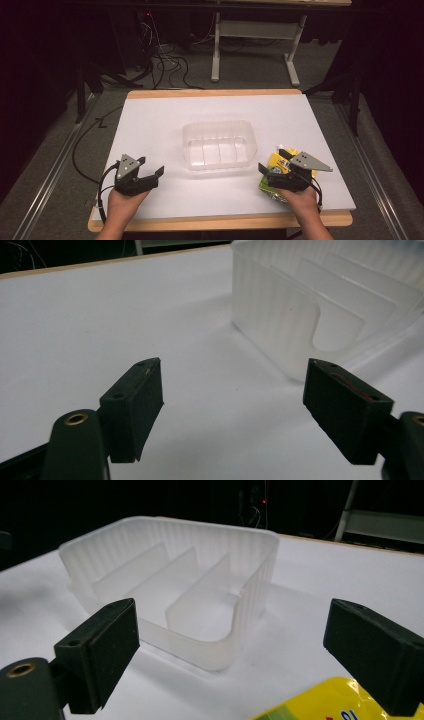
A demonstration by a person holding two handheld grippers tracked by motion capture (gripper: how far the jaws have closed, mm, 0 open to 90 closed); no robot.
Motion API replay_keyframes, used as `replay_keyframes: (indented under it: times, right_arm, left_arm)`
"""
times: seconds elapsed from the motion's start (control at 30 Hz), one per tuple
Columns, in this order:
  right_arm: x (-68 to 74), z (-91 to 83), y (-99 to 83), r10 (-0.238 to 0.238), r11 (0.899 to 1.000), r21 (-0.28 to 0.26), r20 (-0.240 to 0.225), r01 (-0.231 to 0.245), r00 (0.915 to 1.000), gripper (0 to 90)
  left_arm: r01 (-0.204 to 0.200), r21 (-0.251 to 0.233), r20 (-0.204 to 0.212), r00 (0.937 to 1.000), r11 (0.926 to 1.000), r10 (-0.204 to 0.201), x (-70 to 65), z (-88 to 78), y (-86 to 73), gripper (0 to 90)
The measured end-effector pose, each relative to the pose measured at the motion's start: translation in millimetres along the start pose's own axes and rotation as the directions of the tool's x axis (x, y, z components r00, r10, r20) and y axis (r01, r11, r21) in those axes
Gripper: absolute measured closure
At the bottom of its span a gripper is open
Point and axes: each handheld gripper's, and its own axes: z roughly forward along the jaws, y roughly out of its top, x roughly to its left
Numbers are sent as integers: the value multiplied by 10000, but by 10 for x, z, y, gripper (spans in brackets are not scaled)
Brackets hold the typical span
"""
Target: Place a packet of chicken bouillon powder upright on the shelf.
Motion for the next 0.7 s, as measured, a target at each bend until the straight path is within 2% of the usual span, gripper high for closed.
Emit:
replay_keyframes:
  times: [0.07, 0.13, 0.23, 0.33, 0.43, 0.6, 0.7]
  right_arm:
    - [-26, 17, -20, 42, 9999, 143, 12, -42, 10000, 81]
    - [-42, 18, -30, 37, 9999, 148, 83, -38, 10000, 86]
    - [-50, -2, -29, -1, 10000, 60, 100, 1, 9999, 92]
    - [-64, -13, -30, -16, 10000, 33, 85, 16, 10000, 97]
    - [-89, -30, -31, -24, 10000, 3, 182, 24, 9998, 114]
    - [-139, -100, -40, -57, 10000, -68, 386, 59, 9992, 158]
    - [-185, -180, -68, 1, 9999, -110, 652, 6, 9979, 242]
  left_arm:
    - [26, -68, -107, 9999, 10000, -27, 0, 17, 6, 235]
    - [98, -86, -132, 9999, 9999, -100, -1, 37, 14, 238]
    - [-44, 23, -136, 9999, 10000, 45, -12, 57, 6, 239]
    - [50, 3, -69, 10000, 10000, -50, -21, 63, -8, 241]
    - [-204, 2, -56, 9998, 9998, 204, -52, 57, -16, 249]
    - [-474, -75, 237, 9986, 9989, 475, -158, 52, -4, 255]
    - [-559, -59, 327, 9979, 9984, 561, -199, 98, 21, 255]
